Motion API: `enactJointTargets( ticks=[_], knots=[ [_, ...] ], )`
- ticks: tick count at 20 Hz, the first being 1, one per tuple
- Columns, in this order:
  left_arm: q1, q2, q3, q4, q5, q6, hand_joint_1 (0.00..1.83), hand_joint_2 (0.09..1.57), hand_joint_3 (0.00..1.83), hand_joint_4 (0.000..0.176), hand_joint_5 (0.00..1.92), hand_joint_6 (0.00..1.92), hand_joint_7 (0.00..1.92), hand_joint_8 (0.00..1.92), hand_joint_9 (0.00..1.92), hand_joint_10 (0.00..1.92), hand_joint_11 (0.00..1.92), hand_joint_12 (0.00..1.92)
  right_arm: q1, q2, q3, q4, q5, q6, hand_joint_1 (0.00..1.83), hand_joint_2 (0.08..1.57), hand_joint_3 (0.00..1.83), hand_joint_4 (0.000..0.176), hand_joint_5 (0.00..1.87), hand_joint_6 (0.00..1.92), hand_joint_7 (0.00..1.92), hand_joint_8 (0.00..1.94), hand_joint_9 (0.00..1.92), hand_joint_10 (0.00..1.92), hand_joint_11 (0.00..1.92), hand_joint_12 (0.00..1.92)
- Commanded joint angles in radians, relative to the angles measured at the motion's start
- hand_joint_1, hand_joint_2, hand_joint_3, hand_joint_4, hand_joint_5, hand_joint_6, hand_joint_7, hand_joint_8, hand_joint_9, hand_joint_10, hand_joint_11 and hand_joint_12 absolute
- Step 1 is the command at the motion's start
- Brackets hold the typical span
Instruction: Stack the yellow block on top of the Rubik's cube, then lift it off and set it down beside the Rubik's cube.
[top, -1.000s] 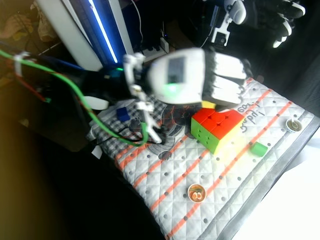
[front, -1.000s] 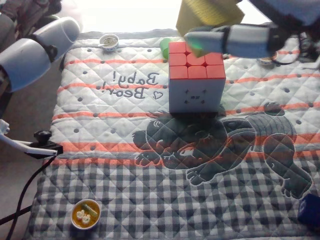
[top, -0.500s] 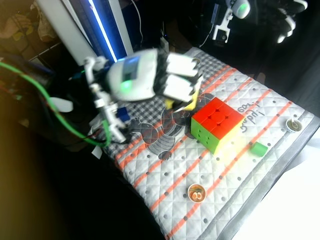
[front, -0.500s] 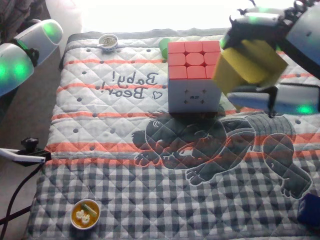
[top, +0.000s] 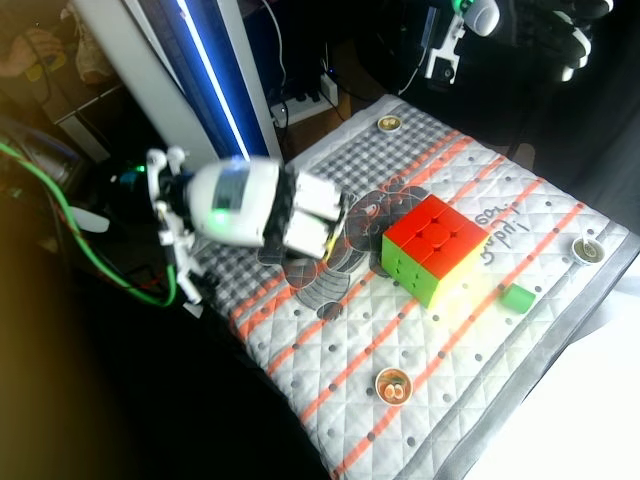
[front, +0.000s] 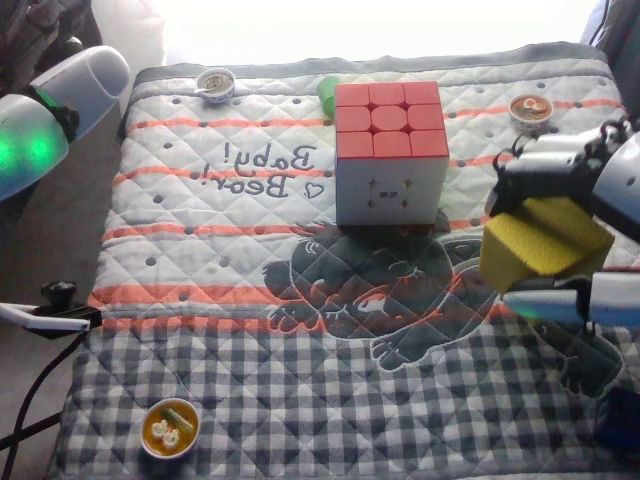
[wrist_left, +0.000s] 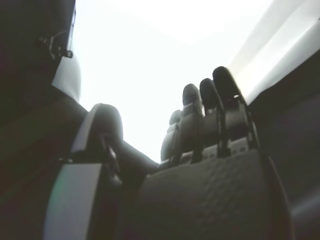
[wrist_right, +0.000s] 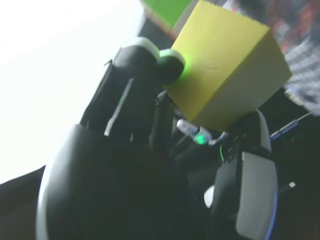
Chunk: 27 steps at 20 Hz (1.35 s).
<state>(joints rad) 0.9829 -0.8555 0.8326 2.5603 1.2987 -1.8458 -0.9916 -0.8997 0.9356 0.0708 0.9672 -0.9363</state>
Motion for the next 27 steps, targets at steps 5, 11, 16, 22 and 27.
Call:
enactJointTargets(
  ticks=[5,11,16,22,27],
  knots=[
    [-0.007,0.006,-0.002,0.030,0.131,-0.009,0.56,1.27,0.00,0.138,0.08,0.00,0.27,0.00,0.19,0.23,0.00,0.89,-0.005,-0.029,0.012,0.000,0.034,0.002,1.18,1.15,0.00,0.000,0.46,1.10,0.73,1.14,0.73,1.30,0.60,1.64],
    [-0.002,0.006,-0.003,0.028,0.134,-0.009,0.55,1.26,0.00,0.101,0.10,0.00,0.27,0.00,0.22,0.19,0.00,0.96,-0.013,-0.030,0.008,0.011,0.028,0.001,0.74,0.99,0.00,0.000,0.00,0.70,0.00,0.95,0.00,1.17,0.00,1.67],
    [0.013,0.013,-0.004,0.034,0.154,-0.052,0.56,1.27,0.00,0.076,0.14,0.00,0.29,0.00,0.25,0.18,0.00,1.14,-0.013,-0.003,-0.011,0.028,0.098,0.001,0.43,0.97,0.00,0.000,0.00,0.56,0.03,0.21,0.00,0.27,0.00,1.19],
    [-0.021,0.056,0.039,0.158,0.163,-0.200,0.60,1.28,0.01,0.000,0.36,0.02,0.62,0.05,0.59,0.13,0.22,1.21,-0.011,0.086,-0.075,0.139,0.413,-0.108,0.37,1.20,0.02,0.000,0.08,0.81,0.12,0.28,0.00,0.42,0.00,1.08],
    [-0.098,0.083,0.034,0.254,0.270,-0.188,0.57,1.24,0.00,0.000,0.52,0.00,0.69,0.00,0.75,0.01,0.46,0.89,0.004,0.101,-0.088,0.166,0.738,-0.156,0.38,1.26,0.00,0.000,0.01,0.94,0.24,0.73,0.17,1.09,0.00,1.67]
  ],
)
